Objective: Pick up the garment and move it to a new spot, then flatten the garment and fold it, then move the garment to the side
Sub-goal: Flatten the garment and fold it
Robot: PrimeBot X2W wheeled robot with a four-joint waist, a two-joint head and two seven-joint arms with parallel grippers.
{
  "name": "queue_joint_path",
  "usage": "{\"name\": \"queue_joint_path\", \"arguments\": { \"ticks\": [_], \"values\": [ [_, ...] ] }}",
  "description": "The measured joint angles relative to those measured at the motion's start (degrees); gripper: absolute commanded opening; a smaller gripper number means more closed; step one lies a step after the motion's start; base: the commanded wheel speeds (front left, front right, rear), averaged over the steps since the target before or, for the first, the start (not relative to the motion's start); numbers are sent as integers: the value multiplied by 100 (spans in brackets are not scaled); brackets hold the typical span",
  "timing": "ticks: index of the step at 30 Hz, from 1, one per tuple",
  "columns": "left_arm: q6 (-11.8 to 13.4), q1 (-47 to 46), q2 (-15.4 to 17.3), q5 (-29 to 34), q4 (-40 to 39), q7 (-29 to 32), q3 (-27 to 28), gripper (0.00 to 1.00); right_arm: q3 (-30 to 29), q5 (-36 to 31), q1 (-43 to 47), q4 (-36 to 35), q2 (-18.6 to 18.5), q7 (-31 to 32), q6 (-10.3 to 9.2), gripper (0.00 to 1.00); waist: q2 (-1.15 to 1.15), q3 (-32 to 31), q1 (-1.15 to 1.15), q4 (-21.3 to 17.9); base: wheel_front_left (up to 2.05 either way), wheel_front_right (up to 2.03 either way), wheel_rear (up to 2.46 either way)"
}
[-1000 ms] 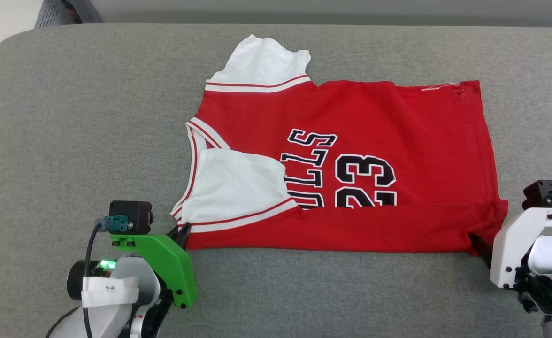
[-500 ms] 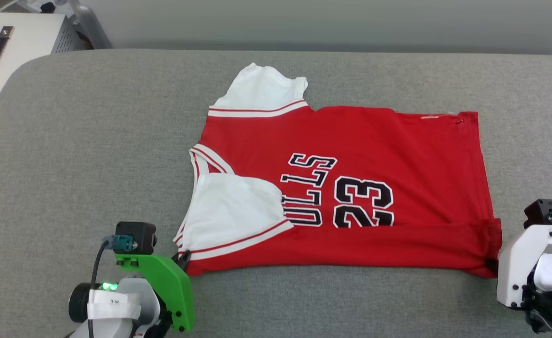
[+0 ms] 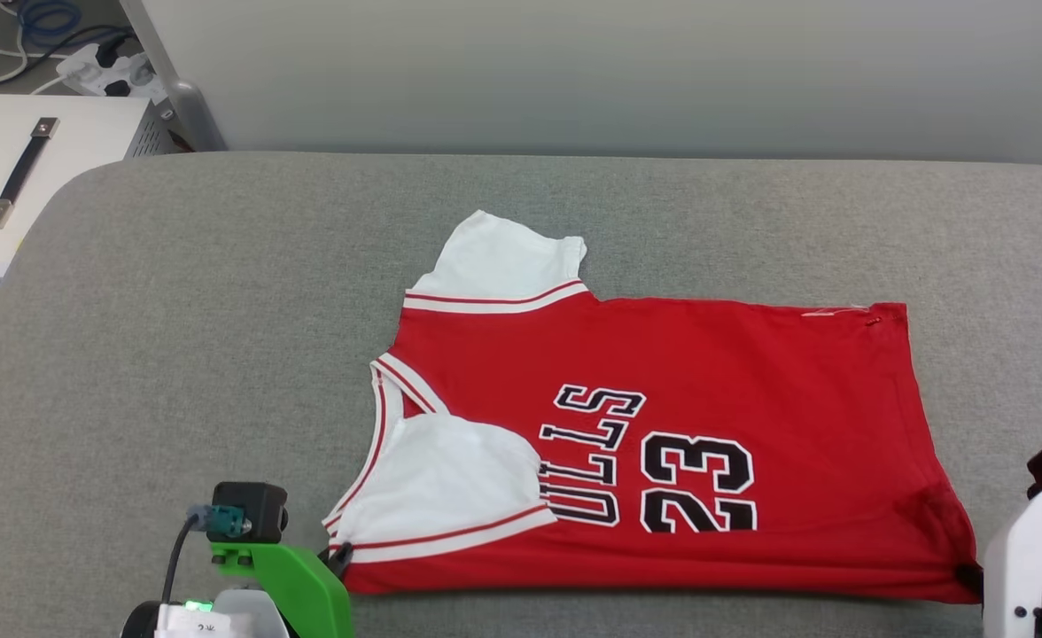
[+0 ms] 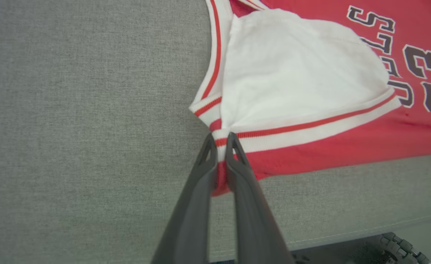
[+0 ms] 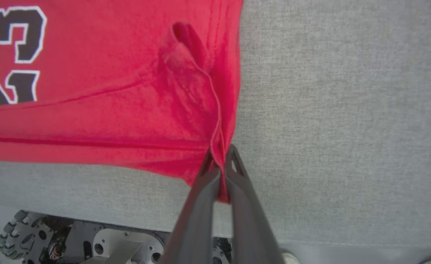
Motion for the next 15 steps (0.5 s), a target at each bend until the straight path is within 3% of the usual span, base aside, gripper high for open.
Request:
{"name": "queue_joint_path", "arguments": {
  "ticks": [6, 15],
  "values": [
    [3, 48, -11, -12, 4, 71, -123, 0, -75, 9, 177, -151, -37, 177, 1, 0, 0, 74, 0, -5, 0, 0, 0],
    [-248, 7, -214, -12, 544, -43, -258, 0, -2, 5, 185, 125, 77, -308, 1, 0, 0, 296, 0, -11, 0, 0, 0]
  ]
}}
